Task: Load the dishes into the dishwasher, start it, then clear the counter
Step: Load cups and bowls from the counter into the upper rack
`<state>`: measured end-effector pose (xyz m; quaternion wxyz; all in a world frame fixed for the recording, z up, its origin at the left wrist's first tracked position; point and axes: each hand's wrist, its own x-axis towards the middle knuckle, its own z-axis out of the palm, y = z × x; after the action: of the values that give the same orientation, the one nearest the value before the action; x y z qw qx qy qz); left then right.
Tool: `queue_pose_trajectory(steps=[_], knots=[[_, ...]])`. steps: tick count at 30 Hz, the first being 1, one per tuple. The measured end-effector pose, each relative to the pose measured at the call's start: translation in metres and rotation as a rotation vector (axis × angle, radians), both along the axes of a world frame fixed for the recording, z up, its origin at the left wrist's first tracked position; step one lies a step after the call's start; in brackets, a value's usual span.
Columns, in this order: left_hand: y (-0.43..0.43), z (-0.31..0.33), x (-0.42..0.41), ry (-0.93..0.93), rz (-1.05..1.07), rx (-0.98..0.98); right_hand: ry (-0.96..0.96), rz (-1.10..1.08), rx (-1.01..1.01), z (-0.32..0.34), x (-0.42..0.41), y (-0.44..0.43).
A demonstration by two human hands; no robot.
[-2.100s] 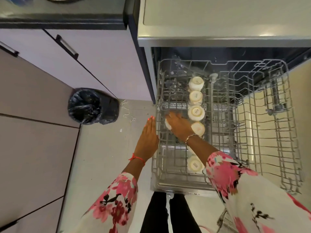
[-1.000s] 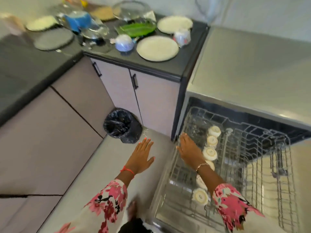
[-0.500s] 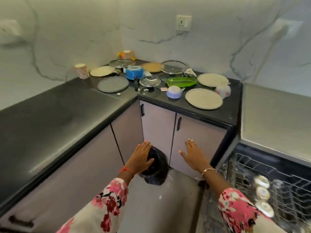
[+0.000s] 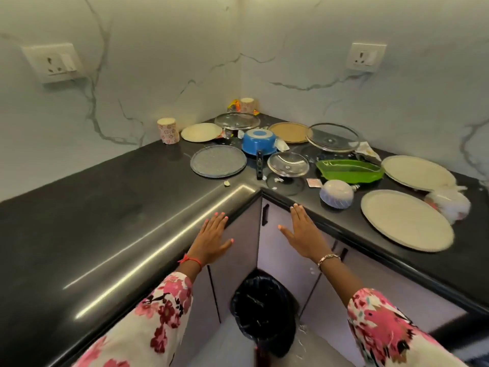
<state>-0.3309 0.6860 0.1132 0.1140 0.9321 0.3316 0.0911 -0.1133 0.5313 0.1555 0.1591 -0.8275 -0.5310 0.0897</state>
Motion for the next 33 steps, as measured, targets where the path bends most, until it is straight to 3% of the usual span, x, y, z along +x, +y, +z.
queue_pose_trajectory(steps=[10,26,33], knots=[[0.169,0.014,0.030,-0.033,0.273,-0.071,-0.048,0.259,0.046,0.037,0.061,0.215],[0.394,0.007,0.001,-0.018,0.532,-0.204,-0.013,0.524,-0.023,0.048,0.024,0.512],[0.411,-0.010,0.001,-0.076,0.598,-0.043,-0.050,0.659,-0.046,0.065,-0.004,0.614]])
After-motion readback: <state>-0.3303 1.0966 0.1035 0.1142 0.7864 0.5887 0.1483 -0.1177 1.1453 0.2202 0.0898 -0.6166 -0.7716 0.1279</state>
